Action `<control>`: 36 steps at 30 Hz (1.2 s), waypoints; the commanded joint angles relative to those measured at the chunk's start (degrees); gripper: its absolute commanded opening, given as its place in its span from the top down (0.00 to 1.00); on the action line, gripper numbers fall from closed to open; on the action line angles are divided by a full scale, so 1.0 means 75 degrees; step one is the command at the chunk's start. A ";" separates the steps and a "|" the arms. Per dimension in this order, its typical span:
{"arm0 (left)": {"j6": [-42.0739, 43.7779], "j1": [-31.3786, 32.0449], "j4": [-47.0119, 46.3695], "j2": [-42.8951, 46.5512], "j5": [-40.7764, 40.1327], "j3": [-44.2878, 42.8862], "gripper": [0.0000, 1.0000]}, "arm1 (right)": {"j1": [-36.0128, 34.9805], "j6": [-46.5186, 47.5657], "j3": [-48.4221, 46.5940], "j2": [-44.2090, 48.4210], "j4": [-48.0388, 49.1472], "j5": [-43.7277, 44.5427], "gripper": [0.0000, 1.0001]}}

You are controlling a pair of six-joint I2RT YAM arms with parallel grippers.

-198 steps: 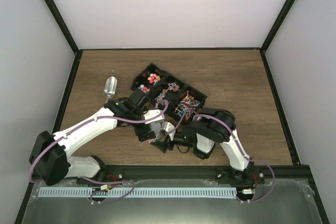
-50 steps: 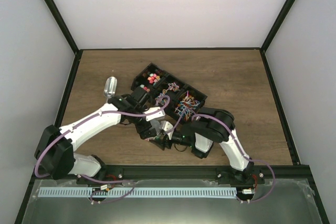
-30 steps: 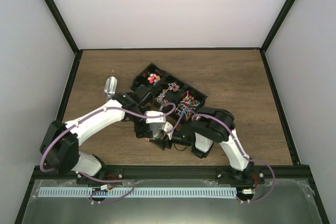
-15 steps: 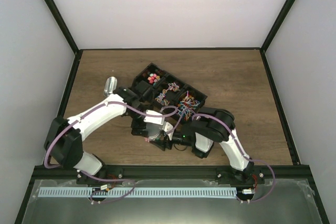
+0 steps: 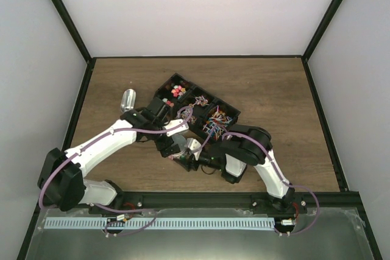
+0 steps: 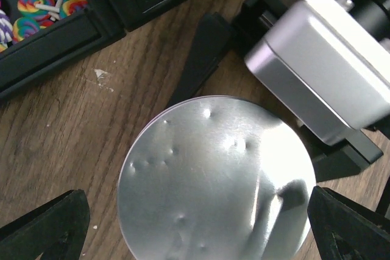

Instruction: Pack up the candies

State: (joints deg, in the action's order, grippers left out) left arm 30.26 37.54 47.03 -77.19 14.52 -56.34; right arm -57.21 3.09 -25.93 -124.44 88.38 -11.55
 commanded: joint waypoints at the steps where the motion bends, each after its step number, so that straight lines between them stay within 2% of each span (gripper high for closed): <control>1: -0.0971 0.0033 -0.0630 -0.0048 -0.0052 0.0175 0.00 | -0.0036 0.0256 -0.0084 -0.0201 0.2333 0.0559 0.30; 12: -0.1279 0.0159 -0.0714 -0.0367 -0.0068 0.0199 0.00 | -0.0033 0.0273 -0.0175 -0.0219 0.2141 0.0837 0.31; 21: -0.0957 0.0161 -0.0549 -0.0485 -0.0260 0.0212 0.00 | -0.0046 0.0256 -0.0187 -0.0236 0.2138 0.0781 0.31; 24: -0.0839 0.0163 -0.0512 -0.0476 -0.0116 0.0177 0.07 | -0.0046 0.0261 -0.0165 -0.0236 0.2196 0.0648 0.31; 27: -0.0294 0.0156 -0.0323 -0.0473 0.0165 0.0151 0.15 | -0.0038 0.0296 -0.0096 -0.0237 0.2305 0.0351 0.31; 36: 0.3055 0.0117 0.0772 -0.0810 -0.0039 -0.0065 0.11 | -0.0038 0.0251 0.0098 -0.0231 0.2672 -0.0897 0.34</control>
State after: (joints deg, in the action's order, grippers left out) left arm 32.60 38.11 46.00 -81.67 13.91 -56.31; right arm -57.04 3.95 -26.76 -124.88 88.44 -9.37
